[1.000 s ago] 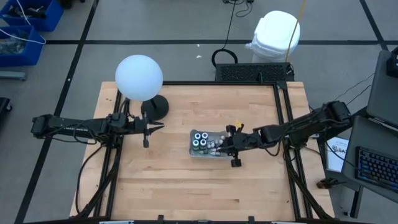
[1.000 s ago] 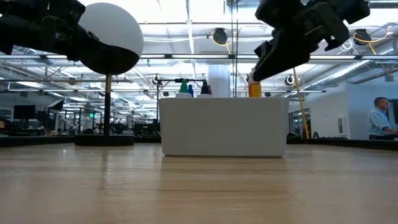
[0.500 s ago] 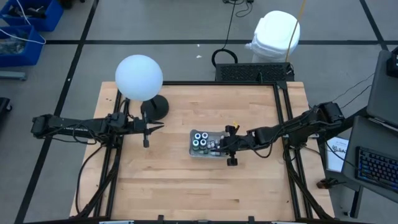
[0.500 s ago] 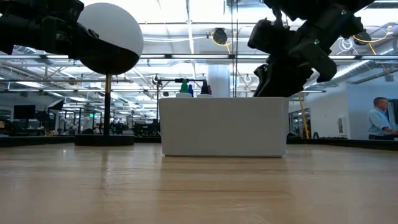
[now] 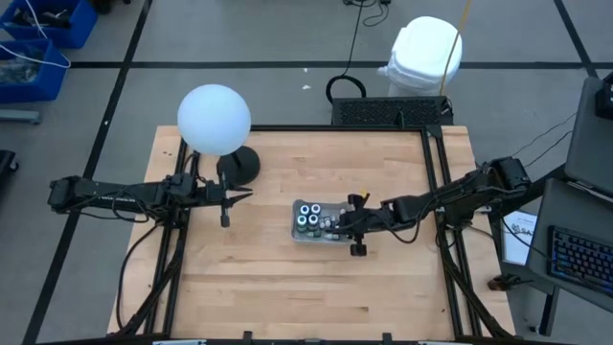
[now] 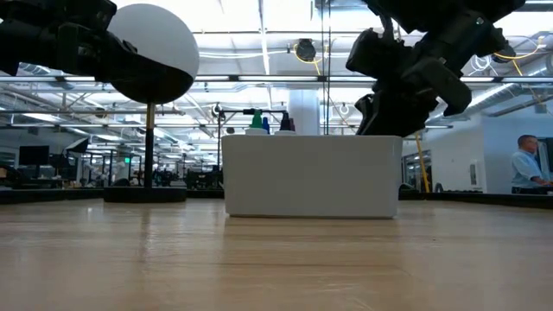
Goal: Pick & Place food coloring
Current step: Put the small yellow food coloring bottle into the gray bin, then return to Home Position
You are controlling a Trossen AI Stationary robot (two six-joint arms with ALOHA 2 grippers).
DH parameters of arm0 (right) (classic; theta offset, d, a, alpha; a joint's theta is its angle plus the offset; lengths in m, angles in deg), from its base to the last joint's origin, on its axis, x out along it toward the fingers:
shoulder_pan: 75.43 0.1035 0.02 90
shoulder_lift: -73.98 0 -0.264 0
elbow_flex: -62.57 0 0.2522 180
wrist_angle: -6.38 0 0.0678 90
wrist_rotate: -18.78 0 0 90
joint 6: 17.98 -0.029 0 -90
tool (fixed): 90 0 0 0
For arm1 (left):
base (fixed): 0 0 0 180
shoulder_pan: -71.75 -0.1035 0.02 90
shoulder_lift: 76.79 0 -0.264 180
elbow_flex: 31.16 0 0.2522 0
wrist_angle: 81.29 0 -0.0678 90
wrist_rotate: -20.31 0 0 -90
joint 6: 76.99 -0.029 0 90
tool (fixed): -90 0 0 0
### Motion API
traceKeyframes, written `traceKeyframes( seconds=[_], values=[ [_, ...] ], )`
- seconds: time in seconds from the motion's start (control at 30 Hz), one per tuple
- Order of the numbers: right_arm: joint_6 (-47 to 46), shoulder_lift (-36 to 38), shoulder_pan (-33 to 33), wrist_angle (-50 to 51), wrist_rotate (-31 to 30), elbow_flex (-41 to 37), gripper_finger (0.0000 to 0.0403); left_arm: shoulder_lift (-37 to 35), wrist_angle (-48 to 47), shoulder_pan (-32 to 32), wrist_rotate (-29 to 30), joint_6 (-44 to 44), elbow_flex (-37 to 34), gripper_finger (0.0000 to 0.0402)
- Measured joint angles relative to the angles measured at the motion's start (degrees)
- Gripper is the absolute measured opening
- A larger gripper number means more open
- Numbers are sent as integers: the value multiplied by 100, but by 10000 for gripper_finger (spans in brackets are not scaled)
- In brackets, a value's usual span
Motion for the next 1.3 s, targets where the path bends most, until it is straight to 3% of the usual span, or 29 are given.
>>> traceKeyframes(
  seconds=[0.67, 1.03, 1.3],
  values=[
    [-127, 1, -14, -180, 5, -145, 54, 0, 0, 2, 0, 11, 0, 44],
    [-234, -1, -44, -421, 16, -149, 106, 0, 0, 2, 0, 95, 0, 44],
    [-213, 246, 8, -400, 18, -149, 107, 0, 2, 2, -2, 186, 0, 44]
  ],
)
